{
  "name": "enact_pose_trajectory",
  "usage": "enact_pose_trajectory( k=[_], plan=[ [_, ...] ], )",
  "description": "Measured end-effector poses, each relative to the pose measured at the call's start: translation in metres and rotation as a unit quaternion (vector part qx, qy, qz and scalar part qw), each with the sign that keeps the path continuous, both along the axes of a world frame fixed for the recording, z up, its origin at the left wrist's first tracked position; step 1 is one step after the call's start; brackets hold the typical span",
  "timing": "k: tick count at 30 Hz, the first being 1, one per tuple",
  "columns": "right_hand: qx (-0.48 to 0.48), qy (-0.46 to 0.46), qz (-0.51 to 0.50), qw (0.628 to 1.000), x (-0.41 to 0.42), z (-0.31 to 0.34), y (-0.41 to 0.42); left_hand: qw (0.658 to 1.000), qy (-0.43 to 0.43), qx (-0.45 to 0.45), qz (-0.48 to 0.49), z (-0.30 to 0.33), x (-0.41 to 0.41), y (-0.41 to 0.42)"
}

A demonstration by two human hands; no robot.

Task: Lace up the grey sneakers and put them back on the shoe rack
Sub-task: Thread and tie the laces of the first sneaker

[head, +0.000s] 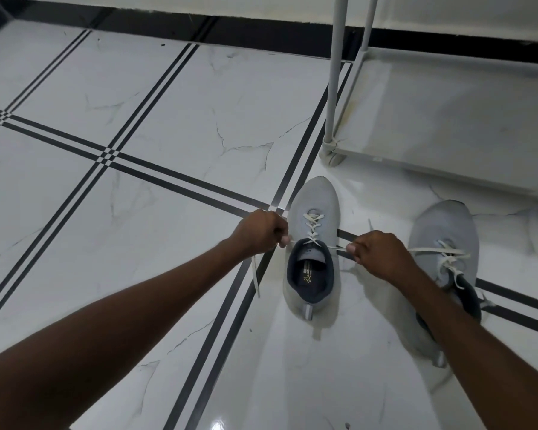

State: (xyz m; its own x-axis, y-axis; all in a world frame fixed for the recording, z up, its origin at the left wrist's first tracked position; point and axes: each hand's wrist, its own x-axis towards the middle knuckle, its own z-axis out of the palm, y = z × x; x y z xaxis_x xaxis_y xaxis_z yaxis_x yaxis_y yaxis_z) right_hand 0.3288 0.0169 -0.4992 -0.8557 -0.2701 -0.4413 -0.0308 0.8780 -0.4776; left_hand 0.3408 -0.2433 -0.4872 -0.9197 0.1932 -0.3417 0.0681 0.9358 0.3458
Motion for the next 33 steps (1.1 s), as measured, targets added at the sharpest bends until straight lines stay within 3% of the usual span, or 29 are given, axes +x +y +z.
enact_pose_trajectory(
  k=[2,5,8,10,11,12,14,16,17,21,24,30,33],
  plan=[
    [-0.002,-0.016,-0.015,1.000,0.000,-0.001,0.006,0.999,-0.016,0.005,-0.030,0.006,-0.004,-0.004],
    [-0.005,-0.044,-0.003,0.999,-0.011,0.006,0.015,0.980,0.117,-0.122,-0.102,0.006,-0.007,-0.012],
    [0.002,-0.042,0.032,0.999,-0.027,0.026,0.015,0.959,0.198,-0.201,-0.012,0.004,-0.009,-0.010],
    [-0.001,-0.040,0.051,0.998,-0.039,0.047,0.012,0.967,0.188,-0.096,0.143,0.009,-0.014,-0.009],
    [-0.008,-0.043,0.058,0.997,-0.044,0.058,0.010,0.960,0.163,0.016,0.228,0.014,-0.019,-0.008],
    [-0.018,-0.047,0.063,0.997,-0.048,0.071,0.008,0.931,0.126,0.155,0.307,0.021,-0.026,-0.006],
    [-0.037,-0.050,0.077,0.995,-0.056,0.094,0.004,0.819,0.031,0.397,0.412,0.042,-0.037,0.003],
    [-0.062,-0.038,0.090,0.993,-0.061,0.114,-0.002,0.730,-0.082,0.531,0.423,0.062,-0.042,0.020],
    [-0.075,-0.026,0.095,0.992,-0.065,0.121,-0.005,0.720,-0.135,0.549,0.402,0.068,-0.042,0.030],
    [-0.097,0.034,0.085,0.991,-0.077,0.131,-0.020,0.767,-0.238,0.501,0.322,0.056,-0.030,0.053],
    [-0.110,0.087,0.054,0.989,-0.081,0.118,-0.030,0.826,-0.223,0.436,0.278,0.050,-0.024,0.060],
    [-0.127,0.158,-0.007,0.979,-0.080,0.070,-0.041,0.901,-0.244,0.317,0.166,0.068,-0.031,0.051],
    [-0.128,0.226,-0.057,0.964,-0.066,0.055,-0.046,0.911,-0.237,0.304,0.146,0.071,-0.034,0.044]
  ],
)
